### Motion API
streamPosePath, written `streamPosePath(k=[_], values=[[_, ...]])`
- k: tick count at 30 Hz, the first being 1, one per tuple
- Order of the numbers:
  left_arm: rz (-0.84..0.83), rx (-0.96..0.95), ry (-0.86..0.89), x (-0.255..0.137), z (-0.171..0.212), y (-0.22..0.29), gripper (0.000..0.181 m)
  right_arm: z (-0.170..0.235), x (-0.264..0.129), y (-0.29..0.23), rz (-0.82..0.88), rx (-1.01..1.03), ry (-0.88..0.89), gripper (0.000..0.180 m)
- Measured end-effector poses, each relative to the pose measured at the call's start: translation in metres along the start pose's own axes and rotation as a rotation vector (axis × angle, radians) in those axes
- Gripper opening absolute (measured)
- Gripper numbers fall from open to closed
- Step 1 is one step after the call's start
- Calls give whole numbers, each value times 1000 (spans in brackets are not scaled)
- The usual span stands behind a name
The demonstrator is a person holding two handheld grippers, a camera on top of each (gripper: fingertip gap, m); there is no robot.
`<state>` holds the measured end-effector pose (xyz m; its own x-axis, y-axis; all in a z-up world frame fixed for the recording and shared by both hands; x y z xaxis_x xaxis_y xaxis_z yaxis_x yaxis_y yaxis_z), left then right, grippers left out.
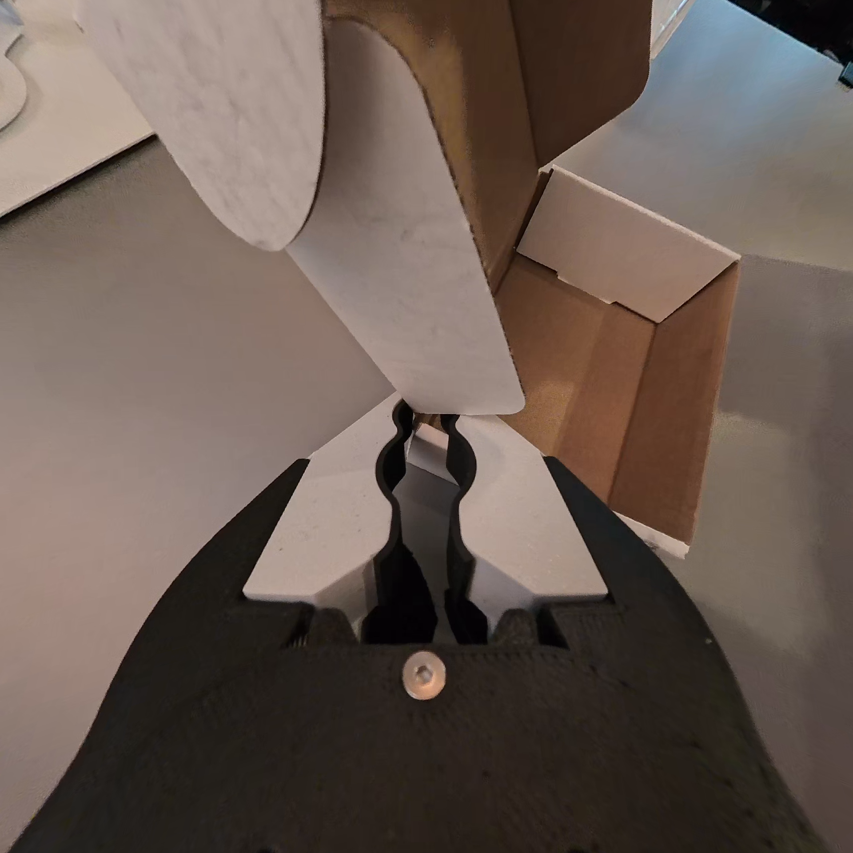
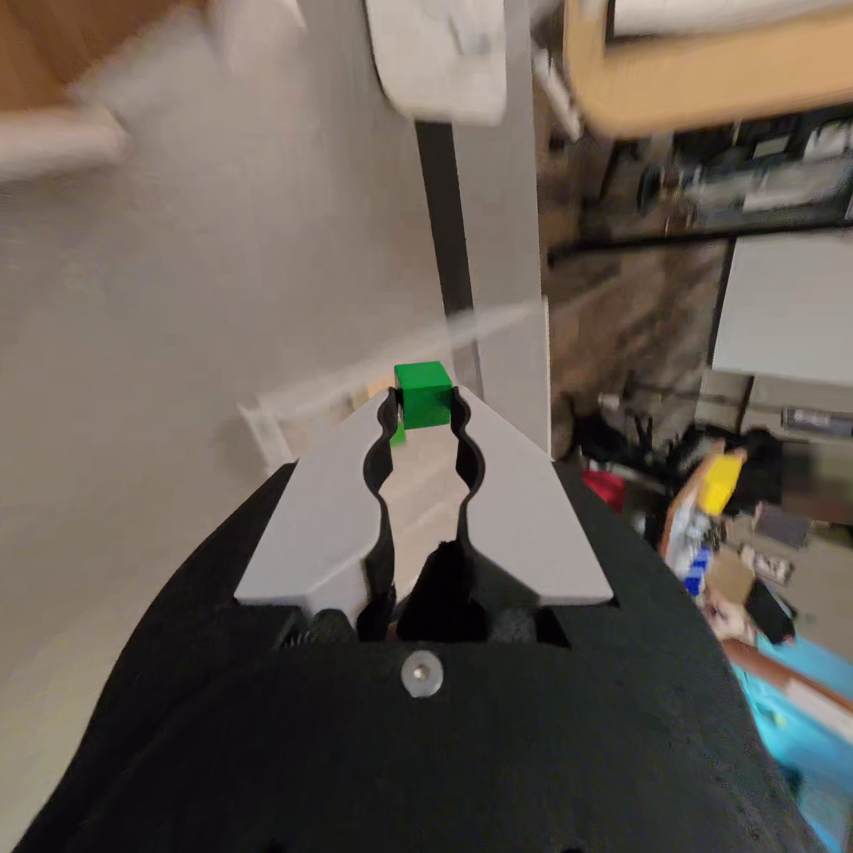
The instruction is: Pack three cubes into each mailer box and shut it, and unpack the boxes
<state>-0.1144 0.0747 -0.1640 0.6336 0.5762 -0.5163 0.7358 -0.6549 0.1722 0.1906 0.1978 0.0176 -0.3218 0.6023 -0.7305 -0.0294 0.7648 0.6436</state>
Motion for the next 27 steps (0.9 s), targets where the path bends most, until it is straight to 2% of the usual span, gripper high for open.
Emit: streamPosePath(k=[6,9,14,21,25,27], values=[[-1,2,-1,0,0,0,9,105,82,8,-115,-12,-281,21],[1,1,0,0,0,0,9,134,120,-3,-185,-28,-368,21],[6,-3,3,0,0,-1,9,159,160,-14,-240,-59,-434,21],[9,-4,5,0,1,-1,9,168,176,-22,-296,-58,-465,22],[9,-5,5,0,0,-1,9,162,162,-14,-260,-18,-450,35],[8,-4,6,0,0,-1,10,156,147,-5,-190,1,-451,48]])
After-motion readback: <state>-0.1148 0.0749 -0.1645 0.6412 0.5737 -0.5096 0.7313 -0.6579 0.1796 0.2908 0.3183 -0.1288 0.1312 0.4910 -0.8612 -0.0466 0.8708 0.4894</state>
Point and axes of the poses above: each gripper's, where its closed fingertips meet, x out along the fingers, z out of its underside, y = z × x across the jaws, the point moved 8 cm from there along -x, back along the fingers, and after that the axes turned 6 degrees about y, right-handed, at the moved point
